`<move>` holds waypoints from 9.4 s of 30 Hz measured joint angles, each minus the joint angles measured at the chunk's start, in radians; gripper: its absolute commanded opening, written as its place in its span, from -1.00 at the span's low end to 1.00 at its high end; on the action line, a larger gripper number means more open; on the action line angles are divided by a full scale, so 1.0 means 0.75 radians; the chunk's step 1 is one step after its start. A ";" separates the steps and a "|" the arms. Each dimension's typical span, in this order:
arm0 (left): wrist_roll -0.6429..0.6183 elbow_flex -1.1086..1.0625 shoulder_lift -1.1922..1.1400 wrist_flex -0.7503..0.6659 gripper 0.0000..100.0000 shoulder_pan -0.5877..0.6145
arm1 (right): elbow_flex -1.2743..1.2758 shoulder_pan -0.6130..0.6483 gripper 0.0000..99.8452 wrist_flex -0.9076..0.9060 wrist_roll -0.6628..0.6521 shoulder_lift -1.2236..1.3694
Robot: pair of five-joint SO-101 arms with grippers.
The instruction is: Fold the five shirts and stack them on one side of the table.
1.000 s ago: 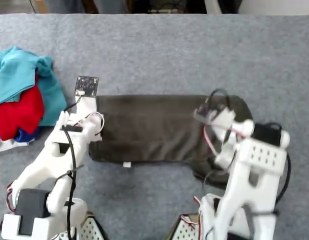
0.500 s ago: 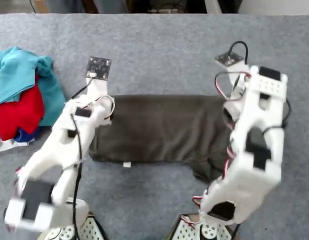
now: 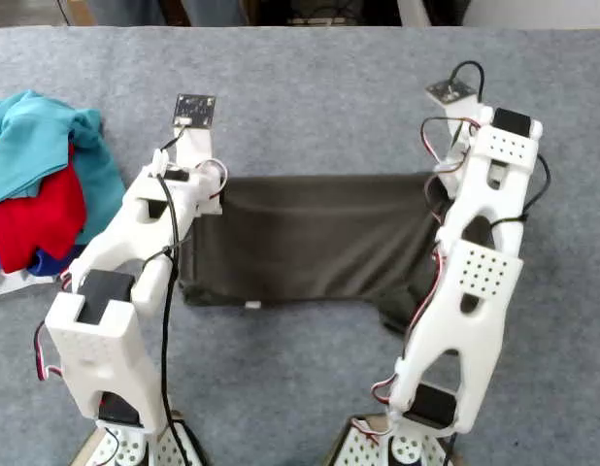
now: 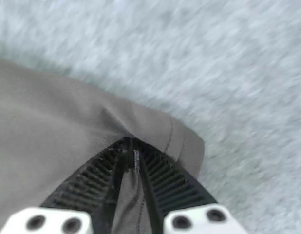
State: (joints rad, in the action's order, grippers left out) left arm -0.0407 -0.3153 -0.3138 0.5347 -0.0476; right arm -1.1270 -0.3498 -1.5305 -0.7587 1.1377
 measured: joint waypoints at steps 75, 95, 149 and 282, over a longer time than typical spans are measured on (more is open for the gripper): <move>0.090 -0.511 0.364 -0.110 -0.94 0.078 | 2.764 0.170 -0.97 0.313 -0.217 -1.999; 0.090 -0.511 0.364 -0.110 -0.94 0.078 | 2.432 0.084 -0.97 0.381 -0.065 -1.858; 0.090 -0.039 0.061 0.145 -0.94 0.045 | -0.520 -0.086 -0.97 0.225 0.254 0.352; 0.280 -0.902 0.833 0.254 -0.94 -0.053 | 2.555 -0.309 -0.97 0.583 -0.685 -1.913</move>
State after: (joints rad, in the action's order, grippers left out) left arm 0.1695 -0.9920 0.3107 0.7250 -0.0875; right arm 0.7894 -0.5815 -1.0932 -1.2727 -0.2969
